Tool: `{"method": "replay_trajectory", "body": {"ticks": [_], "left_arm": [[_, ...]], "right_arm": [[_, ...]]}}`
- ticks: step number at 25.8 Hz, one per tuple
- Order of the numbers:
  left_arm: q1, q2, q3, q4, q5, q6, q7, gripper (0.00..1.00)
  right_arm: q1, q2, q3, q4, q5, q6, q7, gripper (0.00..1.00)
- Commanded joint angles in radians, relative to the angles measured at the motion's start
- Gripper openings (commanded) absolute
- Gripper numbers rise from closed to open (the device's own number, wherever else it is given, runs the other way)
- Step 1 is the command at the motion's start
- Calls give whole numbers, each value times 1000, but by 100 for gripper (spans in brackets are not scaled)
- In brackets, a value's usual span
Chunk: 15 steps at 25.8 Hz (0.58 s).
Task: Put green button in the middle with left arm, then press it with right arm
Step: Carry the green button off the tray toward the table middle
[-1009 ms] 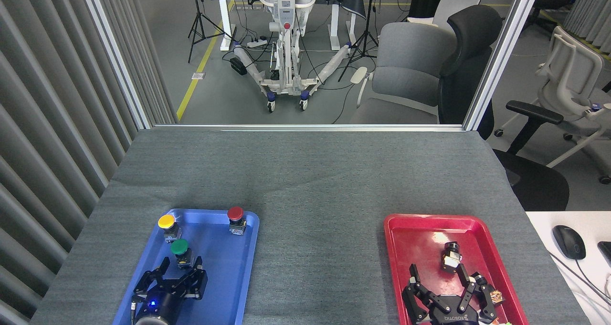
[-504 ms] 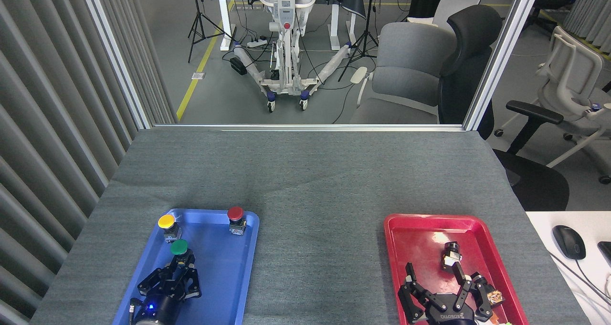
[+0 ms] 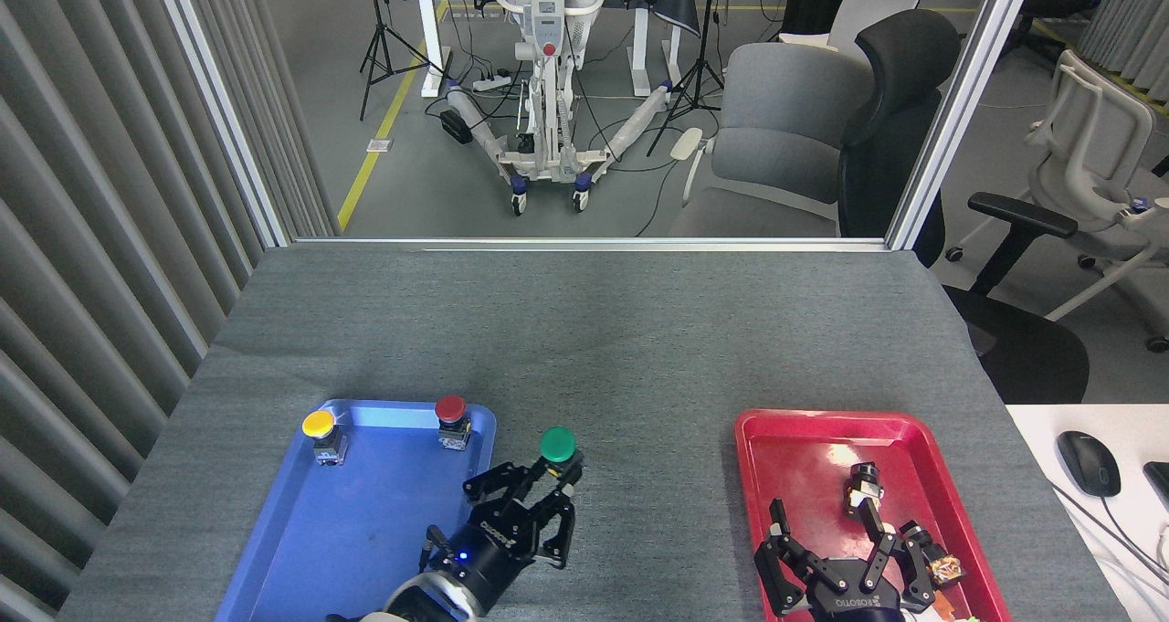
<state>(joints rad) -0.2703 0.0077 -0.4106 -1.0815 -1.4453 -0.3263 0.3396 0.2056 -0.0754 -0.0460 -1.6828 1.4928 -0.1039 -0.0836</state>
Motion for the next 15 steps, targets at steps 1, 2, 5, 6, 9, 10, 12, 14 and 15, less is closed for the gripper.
{"method": "replay_trajectory", "body": {"ticks": [1, 2, 5, 6, 9, 10, 12, 14, 15], "left_arm": [[-41, -101, -85, 140, -10, 15, -1, 0], [-49, -115, -88, 172, -9, 36, -4, 0], [-66, -130, -88, 233, -6, 118, -16, 0], [-75, -130, -88, 252, -6, 142, -16, 0], [-90, -133, -94, 295, -6, 179, -16, 0], [-92, -132, -94, 299, -6, 181, -14, 0], [-93, -127, -94, 308, -6, 181, -14, 0], [-93, -126, -94, 315, -6, 181, -14, 4], [-92, -127, -96, 313, -7, 181, -16, 14]], "right_arm": [[0, 5, 0, 0, 0, -7, -4, 99], [0, 6, -2, 0, 0, -8, -4, 99], [-6, 8, -2, 1, 0, -20, -4, 99], [-6, 13, -2, 2, 0, -22, -4, 99], [-9, 22, 0, 2, 0, -22, -4, 99], [-11, 22, 0, 2, 1, -22, -4, 99], [-11, 23, 0, 2, 3, -23, -4, 99], [-14, 28, 0, 2, 3, -28, -2, 99], [-17, 29, 0, 2, 3, -31, -2, 99]]}}
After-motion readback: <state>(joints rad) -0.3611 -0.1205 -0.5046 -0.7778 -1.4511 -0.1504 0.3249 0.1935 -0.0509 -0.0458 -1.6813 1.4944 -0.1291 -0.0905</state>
